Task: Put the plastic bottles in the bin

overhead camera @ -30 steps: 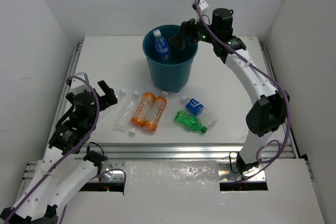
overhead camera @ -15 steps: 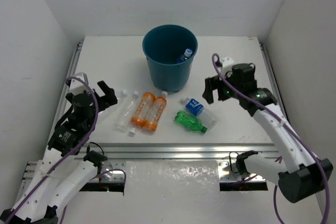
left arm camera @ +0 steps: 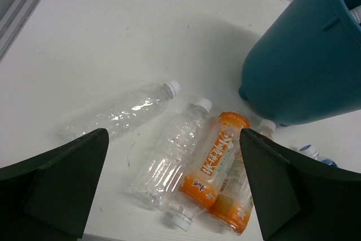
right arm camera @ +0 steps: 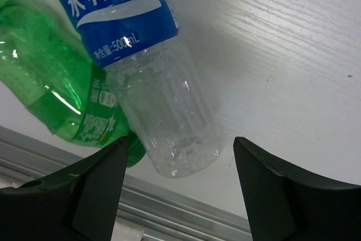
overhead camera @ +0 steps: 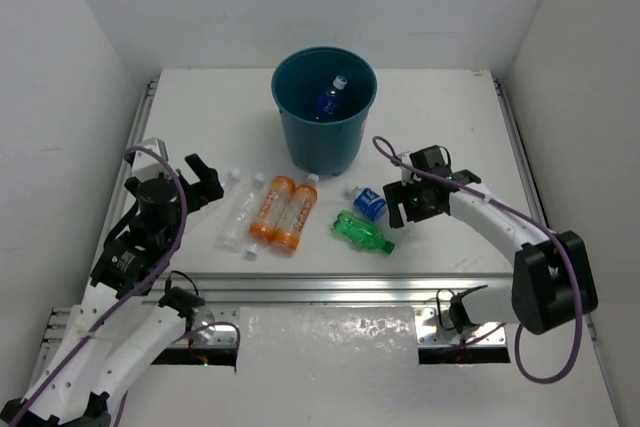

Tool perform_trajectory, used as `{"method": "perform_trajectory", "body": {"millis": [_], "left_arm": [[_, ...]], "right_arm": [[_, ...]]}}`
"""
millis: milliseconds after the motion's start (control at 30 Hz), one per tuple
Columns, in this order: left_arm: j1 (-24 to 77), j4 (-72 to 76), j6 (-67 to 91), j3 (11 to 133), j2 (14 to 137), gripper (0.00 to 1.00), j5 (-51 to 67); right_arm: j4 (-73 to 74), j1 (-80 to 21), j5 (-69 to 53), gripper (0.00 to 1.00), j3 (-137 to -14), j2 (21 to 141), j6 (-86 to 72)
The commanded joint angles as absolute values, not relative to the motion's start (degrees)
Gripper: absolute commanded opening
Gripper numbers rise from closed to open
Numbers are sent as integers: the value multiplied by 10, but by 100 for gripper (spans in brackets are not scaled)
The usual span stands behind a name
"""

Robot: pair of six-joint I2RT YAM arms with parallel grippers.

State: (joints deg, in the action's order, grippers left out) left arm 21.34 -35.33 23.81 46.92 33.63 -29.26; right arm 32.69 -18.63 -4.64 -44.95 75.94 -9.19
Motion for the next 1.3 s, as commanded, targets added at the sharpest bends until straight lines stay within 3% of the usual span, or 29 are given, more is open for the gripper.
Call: {"method": "perform_trajectory", "body": {"millis": [0,267,400,433,567,733,867,967,1000,1100,1267], "left_arm": [[214,-330,231,473,333,100,-289],[214,-333,232,475,340,100,-290],[215,-333,232,475,344,100,-287],[214,-334,231,475,343,100,-284],[214,-333,232,480,338,100,-274],[214,-352,241,506,378,100,-237],[215,-307,264,529,414,100,17],[235,-154,319,511,426,100,198],[270,-132,336,509,438,100,210],[386,-65,354,519,468,100,175],[504,39,341,536,536,100,143]], "right_arm": [[277,-192,-37,75,-450,786,-90],[258,-190,-22,73,-454,866,-83],[250,-182,-7,61,-446,857,-90],[247,-180,-2,53,-441,847,-91],[265,-175,57,40,-432,780,-94],[304,-163,92,34,-441,664,-109],[302,-163,6,33,-460,530,-117],[234,-164,-190,30,-447,466,-157],[211,-166,-292,29,-442,436,-170],[81,-168,-410,24,-418,400,-247],[-9,-175,-507,25,-409,405,-330]]}}
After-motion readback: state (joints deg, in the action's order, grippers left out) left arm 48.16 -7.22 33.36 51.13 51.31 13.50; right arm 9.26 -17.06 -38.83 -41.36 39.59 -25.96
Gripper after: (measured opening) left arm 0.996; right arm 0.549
